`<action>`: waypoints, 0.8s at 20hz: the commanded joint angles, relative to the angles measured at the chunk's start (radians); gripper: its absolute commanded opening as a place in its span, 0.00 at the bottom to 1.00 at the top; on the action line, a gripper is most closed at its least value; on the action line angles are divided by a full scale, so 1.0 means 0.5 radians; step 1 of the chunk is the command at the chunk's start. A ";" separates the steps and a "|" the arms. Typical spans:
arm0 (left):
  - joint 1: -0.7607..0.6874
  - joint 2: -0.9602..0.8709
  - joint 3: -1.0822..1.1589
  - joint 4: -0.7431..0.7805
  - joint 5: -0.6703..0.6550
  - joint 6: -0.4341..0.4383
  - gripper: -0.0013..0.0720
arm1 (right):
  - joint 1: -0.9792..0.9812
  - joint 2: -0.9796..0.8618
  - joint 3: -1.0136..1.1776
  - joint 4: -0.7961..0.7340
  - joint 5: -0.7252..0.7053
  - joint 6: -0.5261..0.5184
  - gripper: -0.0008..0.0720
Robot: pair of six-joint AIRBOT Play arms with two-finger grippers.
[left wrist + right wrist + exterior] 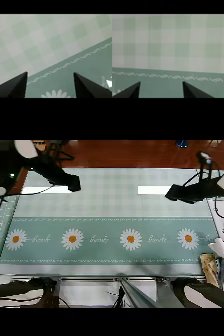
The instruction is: Fold the shirts.
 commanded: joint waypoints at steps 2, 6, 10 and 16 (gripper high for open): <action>-0.273 -0.024 0.008 0.372 -0.050 -0.299 0.99 | 0.087 -0.021 0.006 -0.266 0.331 -0.031 0.83; -0.242 -0.045 0.008 0.349 -0.051 -0.363 0.99 | 0.087 -0.009 0.006 -0.307 0.395 -0.091 0.84; -0.233 -0.053 0.008 0.350 -0.050 -0.362 0.99 | 0.087 -0.009 0.006 -0.285 0.391 -0.100 0.84; -0.234 -0.069 0.008 0.349 -0.050 -0.363 0.99 | 0.087 -0.009 0.006 -0.286 0.387 -0.099 0.83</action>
